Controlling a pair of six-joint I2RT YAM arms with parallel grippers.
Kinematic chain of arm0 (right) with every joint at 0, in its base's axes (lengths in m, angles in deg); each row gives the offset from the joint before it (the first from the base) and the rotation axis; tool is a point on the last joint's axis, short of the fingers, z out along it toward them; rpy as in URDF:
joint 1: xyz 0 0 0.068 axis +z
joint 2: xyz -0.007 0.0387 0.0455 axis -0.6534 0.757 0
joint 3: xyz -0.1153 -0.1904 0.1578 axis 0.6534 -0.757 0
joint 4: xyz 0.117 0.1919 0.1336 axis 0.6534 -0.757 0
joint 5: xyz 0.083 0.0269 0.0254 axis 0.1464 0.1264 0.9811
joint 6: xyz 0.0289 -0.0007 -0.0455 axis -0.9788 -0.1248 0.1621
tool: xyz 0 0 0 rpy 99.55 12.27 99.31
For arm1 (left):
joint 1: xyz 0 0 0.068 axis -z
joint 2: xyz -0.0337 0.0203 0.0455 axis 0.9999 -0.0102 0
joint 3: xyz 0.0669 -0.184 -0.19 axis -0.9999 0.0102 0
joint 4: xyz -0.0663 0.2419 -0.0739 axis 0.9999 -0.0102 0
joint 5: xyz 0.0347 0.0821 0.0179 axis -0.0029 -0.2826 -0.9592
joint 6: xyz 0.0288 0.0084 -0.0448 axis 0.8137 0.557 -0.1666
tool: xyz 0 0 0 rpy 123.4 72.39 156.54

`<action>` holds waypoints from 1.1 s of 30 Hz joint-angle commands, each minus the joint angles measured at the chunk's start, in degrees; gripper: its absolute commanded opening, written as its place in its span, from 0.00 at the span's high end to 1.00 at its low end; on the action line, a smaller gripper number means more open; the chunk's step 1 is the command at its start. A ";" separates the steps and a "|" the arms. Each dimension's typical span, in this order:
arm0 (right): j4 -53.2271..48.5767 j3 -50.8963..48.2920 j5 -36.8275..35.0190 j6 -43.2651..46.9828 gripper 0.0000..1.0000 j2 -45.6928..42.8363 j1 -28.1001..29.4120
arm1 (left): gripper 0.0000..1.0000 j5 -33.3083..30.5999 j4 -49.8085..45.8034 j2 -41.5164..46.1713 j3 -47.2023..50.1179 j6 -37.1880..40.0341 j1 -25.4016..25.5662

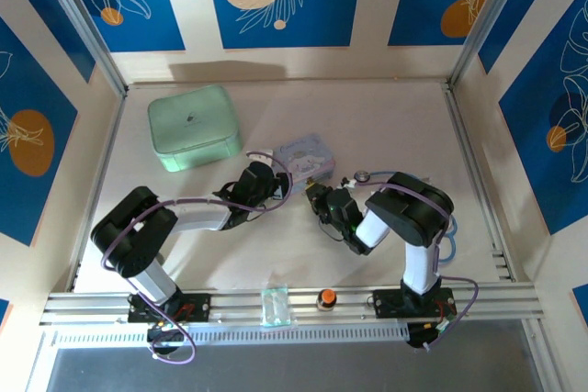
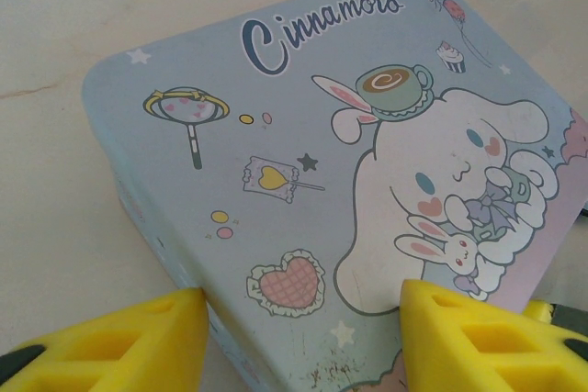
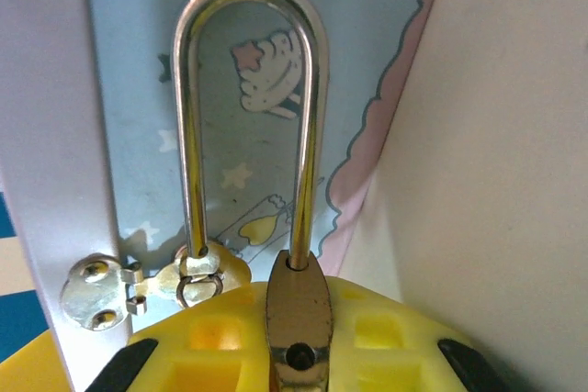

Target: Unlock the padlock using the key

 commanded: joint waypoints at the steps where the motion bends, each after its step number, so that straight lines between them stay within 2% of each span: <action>1: -6.58 -1.07 -0.33 3.70 1.00 -5.80 -1.34 | 0.45 1.60 -17.63 -3.06 3.42 3.17 0.00; 4: -15.39 -2.65 -2.10 1.69 1.00 -10.47 -1.73 | 0.45 0.75 -18.65 -2.58 2.50 4.46 -0.37; 6: -14.62 -2.70 0.95 3.11 1.00 -10.40 -2.99 | 0.45 0.51 -19.03 -2.53 1.91 4.89 -0.52; 9: -13.85 -1.22 11.32 7.41 1.00 -9.73 -5.20 | 0.45 0.60 -20.05 -2.50 0.95 5.50 -1.20; 15: -30.49 -0.12 26.25 19.51 1.00 -17.11 -6.89 | 0.45 2.11 -20.86 -0.44 -0.04 7.31 -5.37; 19: -33.65 -0.93 38.79 22.45 1.00 -17.12 -11.37 | 0.44 2.01 -22.66 0.54 -2.01 8.69 -6.61; 21: -38.86 0.91 45.31 24.67 1.00 -16.53 -13.67 | 0.44 1.92 -23.27 1.41 -2.60 9.21 -7.14; 26: -57.29 4.49 50.78 32.57 1.00 -18.89 -17.20 | 0.39 2.83 -23.63 3.87 -3.56 10.00 -8.30; 30: -67.06 5.20 52.17 37.41 1.00 -20.86 -20.79 | 0.35 4.30 -24.38 5.37 -4.77 10.01 -8.35; 33: -75.83 7.63 53.52 43.00 1.00 -19.12 -23.66 | 0.32 4.47 -24.80 7.01 -4.91 9.97 -8.31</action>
